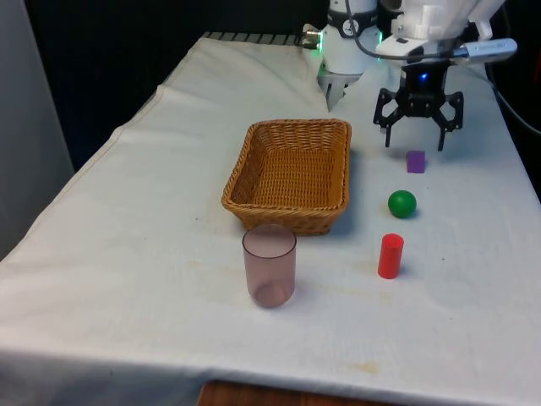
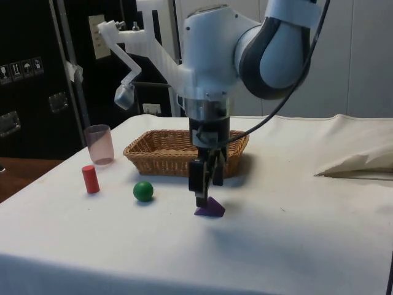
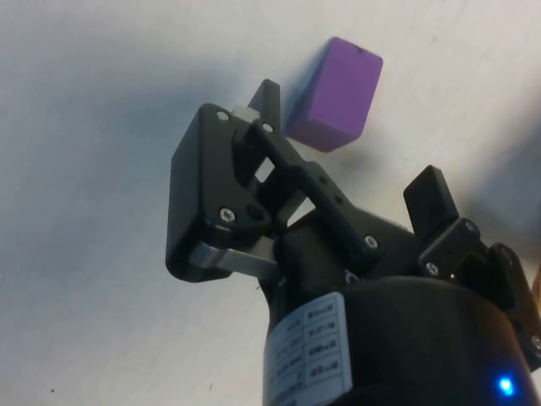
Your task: Pick up the triangular block and place it into the basket.
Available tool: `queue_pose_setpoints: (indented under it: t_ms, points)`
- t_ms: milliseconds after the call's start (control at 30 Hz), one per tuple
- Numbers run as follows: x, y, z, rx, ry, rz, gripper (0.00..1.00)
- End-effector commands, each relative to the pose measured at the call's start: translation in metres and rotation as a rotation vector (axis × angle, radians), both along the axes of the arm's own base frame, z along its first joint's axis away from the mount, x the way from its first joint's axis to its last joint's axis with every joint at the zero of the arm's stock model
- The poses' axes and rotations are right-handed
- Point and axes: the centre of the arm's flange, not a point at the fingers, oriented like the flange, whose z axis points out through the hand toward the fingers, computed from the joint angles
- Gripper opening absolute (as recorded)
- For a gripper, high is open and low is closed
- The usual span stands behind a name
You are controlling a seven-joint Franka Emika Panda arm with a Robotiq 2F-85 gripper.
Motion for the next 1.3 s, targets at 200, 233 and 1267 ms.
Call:
queue_pose_setpoints:
  t_ms: [200, 233, 1267]
  points:
    - [0.005, 0.002, -0.001, -0.013, -0.003, -0.002, 1.00]
    - [0.005, 0.003, -0.001, -0.013, -0.002, -0.003, 1.00]
    - [0.005, 0.014, -0.010, -0.027, 0.030, -0.010, 0.86]
